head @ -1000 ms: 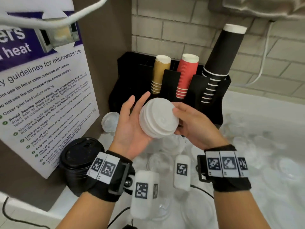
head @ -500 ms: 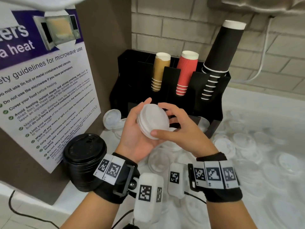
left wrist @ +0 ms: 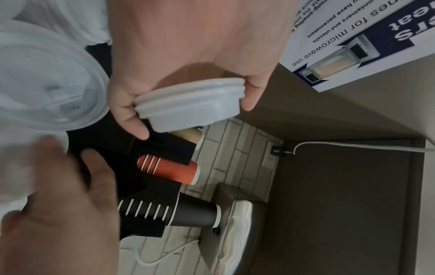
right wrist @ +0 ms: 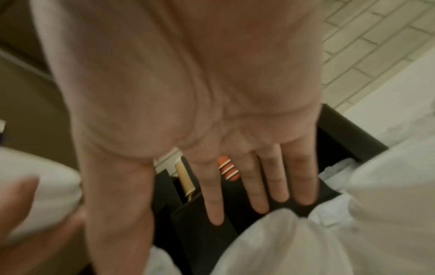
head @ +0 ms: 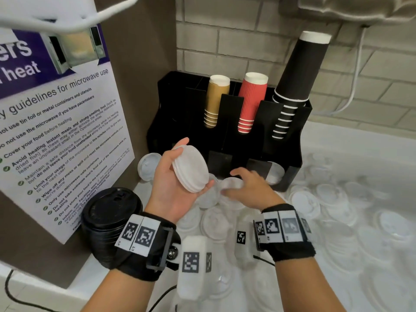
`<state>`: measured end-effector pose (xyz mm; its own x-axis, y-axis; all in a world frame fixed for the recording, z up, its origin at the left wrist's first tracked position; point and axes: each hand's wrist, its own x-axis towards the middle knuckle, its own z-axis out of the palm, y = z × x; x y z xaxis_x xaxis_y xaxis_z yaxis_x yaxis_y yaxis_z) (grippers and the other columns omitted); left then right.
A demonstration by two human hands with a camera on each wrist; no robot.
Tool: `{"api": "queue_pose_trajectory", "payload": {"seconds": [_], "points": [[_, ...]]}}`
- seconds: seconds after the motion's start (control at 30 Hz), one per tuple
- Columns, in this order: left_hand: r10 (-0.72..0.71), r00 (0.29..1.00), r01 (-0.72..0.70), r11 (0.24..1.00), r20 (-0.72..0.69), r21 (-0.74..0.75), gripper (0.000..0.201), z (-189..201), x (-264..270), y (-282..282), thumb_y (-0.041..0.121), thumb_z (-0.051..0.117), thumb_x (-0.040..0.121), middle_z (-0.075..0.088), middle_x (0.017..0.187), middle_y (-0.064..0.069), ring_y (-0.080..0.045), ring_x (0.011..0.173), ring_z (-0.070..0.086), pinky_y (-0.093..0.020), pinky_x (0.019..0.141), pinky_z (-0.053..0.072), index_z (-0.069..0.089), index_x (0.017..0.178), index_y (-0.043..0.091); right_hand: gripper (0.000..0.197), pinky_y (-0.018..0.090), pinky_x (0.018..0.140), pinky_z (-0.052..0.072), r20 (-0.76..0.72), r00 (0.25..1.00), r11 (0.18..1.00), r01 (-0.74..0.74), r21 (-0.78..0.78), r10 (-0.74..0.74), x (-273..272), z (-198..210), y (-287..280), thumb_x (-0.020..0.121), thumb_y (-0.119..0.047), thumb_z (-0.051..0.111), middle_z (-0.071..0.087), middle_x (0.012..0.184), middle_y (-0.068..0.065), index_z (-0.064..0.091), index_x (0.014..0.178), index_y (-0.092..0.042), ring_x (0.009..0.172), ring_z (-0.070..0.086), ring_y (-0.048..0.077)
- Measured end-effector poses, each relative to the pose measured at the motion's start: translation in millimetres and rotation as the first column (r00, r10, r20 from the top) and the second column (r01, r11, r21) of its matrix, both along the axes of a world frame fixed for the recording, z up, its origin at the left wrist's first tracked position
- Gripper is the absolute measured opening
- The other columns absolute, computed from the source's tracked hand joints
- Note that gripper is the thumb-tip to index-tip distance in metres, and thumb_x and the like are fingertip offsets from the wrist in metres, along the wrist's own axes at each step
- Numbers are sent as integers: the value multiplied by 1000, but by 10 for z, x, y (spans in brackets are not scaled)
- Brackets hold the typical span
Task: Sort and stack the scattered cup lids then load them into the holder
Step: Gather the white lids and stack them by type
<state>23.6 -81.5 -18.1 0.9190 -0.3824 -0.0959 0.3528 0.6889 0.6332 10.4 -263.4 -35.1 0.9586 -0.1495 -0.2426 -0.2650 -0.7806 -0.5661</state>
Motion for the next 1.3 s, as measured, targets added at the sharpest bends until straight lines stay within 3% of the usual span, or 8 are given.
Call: {"api": "queue_pose_trajectory", "payload": {"seconds": [0.13, 0.5, 0.63, 0.7, 0.77, 0.9, 1.03, 1.3], "points": [[9, 1000, -9, 1000, 7, 24, 37, 41, -10, -15, 36, 53, 76, 52, 112, -5, -21, 92, 52, -38, 72, 45, 64, 111, 30, 86, 44, 106, 33, -147, 986, 978, -109, -180, 83, 96, -82, 86, 79, -37, 72, 26, 148, 8, 23, 149, -34, 136, 22, 33], [-27, 999, 29, 998, -31, 50, 44, 29, 3, 0, 40, 59, 75, 51, 111, -10, -27, 98, 54, -37, 74, 52, 59, 117, 26, 78, 41, 100, 36, -56, 998, 989, -12, -149, 4, 122, -18, -62, 76, -32, 73, 32, 140, 6, 32, 142, -38, 131, 27, 34], [-9, 1000, 9, 999, -6, 43, 46, 24, 2, -39, 36, 66, 74, 48, 110, -9, -22, 87, 53, -32, 73, 48, 58, 116, 20, 68, 34, 88, 49, 167, 982, 966, 47, 256, -92, 29, 208, -228, 74, -30, 78, 49, 131, 0, 44, 133, -36, 117, 51, 22], [-24, 1000, 23, 998, 16, 53, 51, 27, -5, -88, 37, 71, 65, 54, 99, -7, -18, 82, 55, -32, 74, 47, 60, 111, 19, 61, 29, 75, 53, 246, 965, 794, -79, 603, -91, -49, 333, -195, 77, -26, 75, 58, 123, -4, 48, 129, -41, 107, 61, 18], [-62, 997, 59, 996, 51, 74, 48, 38, -9, -154, 41, 71, 66, 62, 94, -6, -17, 83, 61, -32, 75, 49, 61, 108, 18, 61, 29, 73, 55, 297, 955, 649, -212, 731, -22, -103, 417, -121, 77, -21, 70, 60, 122, -4, 49, 130, -43, 102, 66, 17], [-99, 989, 75, 977, 114, 200, 49, 66, -12, -228, 48, 52, 86, 68, 116, -13, -25, 109, 64, -40, 91, 51, 66, 118, 15, 68, 31, 79, 56, 424, 895, 713, -389, 583, 142, -132, 462, 9, 78, -6, 73, 56, 125, -4, 48, 133, -37, 106, 63, 16], [-117, 986, 85, 966, 119, 245, 62, 81, -20, -258, 51, 49, 91, 54, 137, -24, -36, 129, 52, -52, 109, 39, 52, 138, 10, 68, 30, 83, 56, 456, 871, 726, -432, 535, 182, -127, 471, 33, 78, 2, 72, 54, 127, -6, 50, 133, -30, 113, 56, 12], [-113, 987, 82, 965, 116, 248, 62, 67, 3, -266, 55, 56, 83, 64, 126, -16, -28, 116, 63, -43, 93, 55, 58, 131, 16, 68, 35, 84, 57, 473, 859, 707, -459, 539, 197, -95, 432, 51, 75, -4, 78, 55, 125, -9, 51, 130, -34, 113, 57, 11]]}}
